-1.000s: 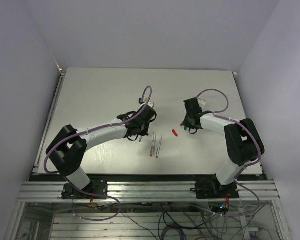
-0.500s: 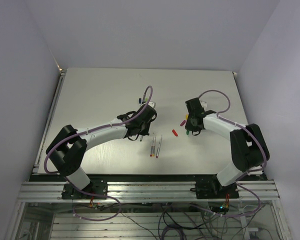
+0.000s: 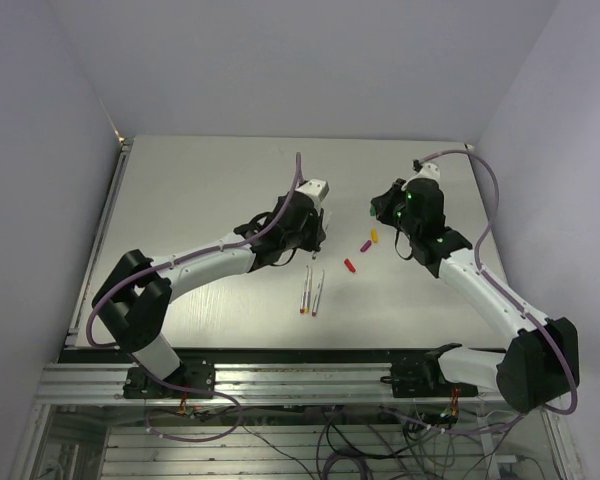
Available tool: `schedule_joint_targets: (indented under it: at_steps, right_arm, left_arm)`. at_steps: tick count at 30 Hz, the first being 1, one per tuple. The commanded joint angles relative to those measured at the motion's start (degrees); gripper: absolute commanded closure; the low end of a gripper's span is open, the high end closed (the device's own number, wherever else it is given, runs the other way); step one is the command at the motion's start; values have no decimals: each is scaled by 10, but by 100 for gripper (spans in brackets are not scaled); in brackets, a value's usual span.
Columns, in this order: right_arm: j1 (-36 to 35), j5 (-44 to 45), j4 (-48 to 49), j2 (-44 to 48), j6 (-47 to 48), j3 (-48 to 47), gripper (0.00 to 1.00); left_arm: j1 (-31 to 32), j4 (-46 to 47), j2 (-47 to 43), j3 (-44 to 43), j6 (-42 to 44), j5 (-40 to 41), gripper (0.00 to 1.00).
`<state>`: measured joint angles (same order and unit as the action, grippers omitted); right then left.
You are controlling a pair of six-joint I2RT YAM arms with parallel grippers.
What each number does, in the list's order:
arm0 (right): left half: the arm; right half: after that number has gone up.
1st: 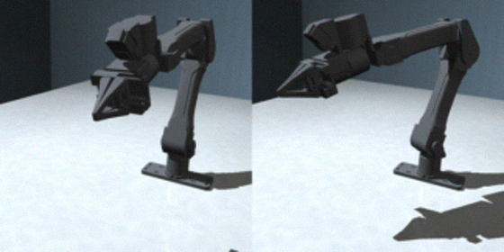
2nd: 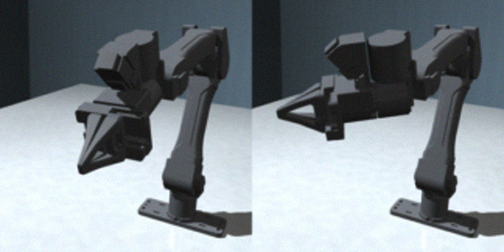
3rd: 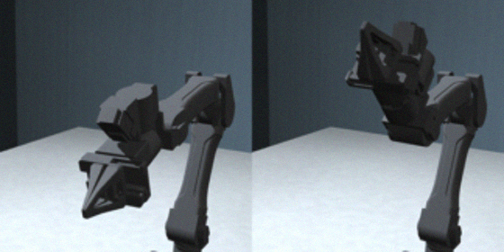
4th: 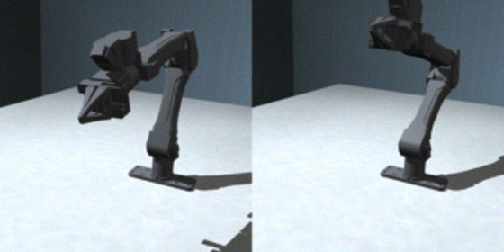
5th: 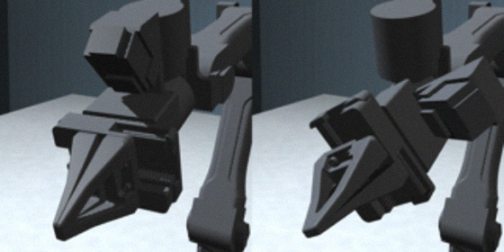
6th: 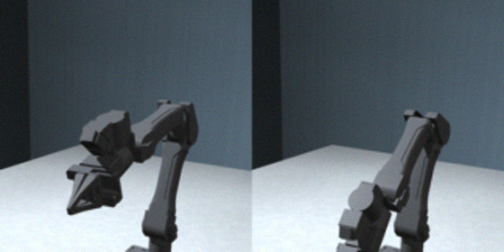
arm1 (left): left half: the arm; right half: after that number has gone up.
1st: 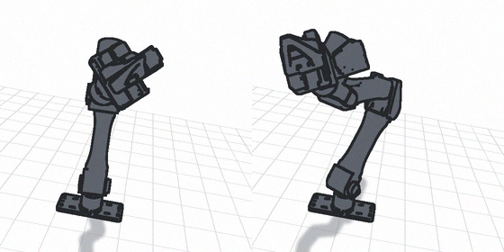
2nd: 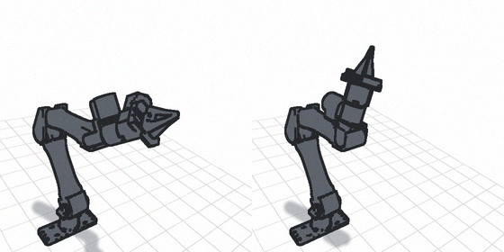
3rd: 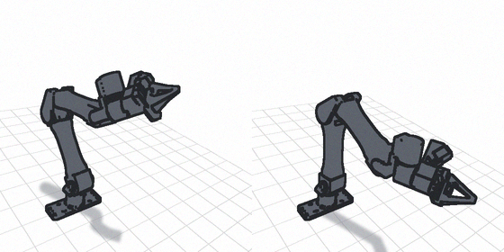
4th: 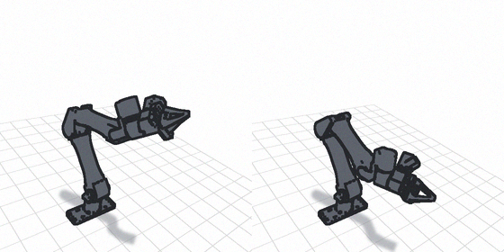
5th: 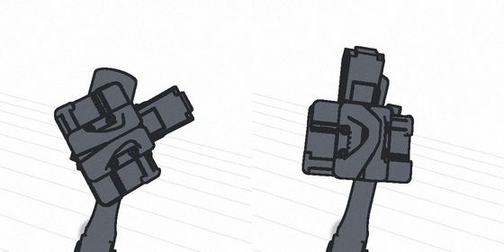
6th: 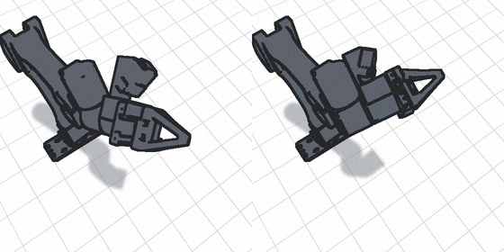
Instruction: Insert the pens into the pen caps
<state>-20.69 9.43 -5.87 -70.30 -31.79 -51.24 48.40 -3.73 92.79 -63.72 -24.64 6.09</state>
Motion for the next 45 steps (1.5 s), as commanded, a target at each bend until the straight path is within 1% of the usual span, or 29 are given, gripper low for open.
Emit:
schedule_joint_targets:
  at_steps: [1,3,6,9,17,29,45]
  right_arm:
    - [0,-30,147,31,20,32,100]
    - [0,-33,176,38,20,37,100]
    - [-1,-41,220,46,20,50,100]
    - [-1,-44,257,53,17,61,100]
    - [-1,-47,319,51,-3,82,100]
    - [-1,-66,324,44,-28,82,100]
    - [-2,-87,311,56,-44,98,100]
  left_arm:
    - [-3,121,0,-36,-7,-83,93]
    - [-2,155,-3,-30,-19,-101,93]
    - [-3,180,-4,-31,-29,-130,93]
    - [-2,191,-3,-33,-35,-152,93]
    - [-2,192,2,-42,-39,-177,93]
    - [-2,208,10,-40,-55,-181,93]
    - [-3,215,5,-26,-65,-146,93]
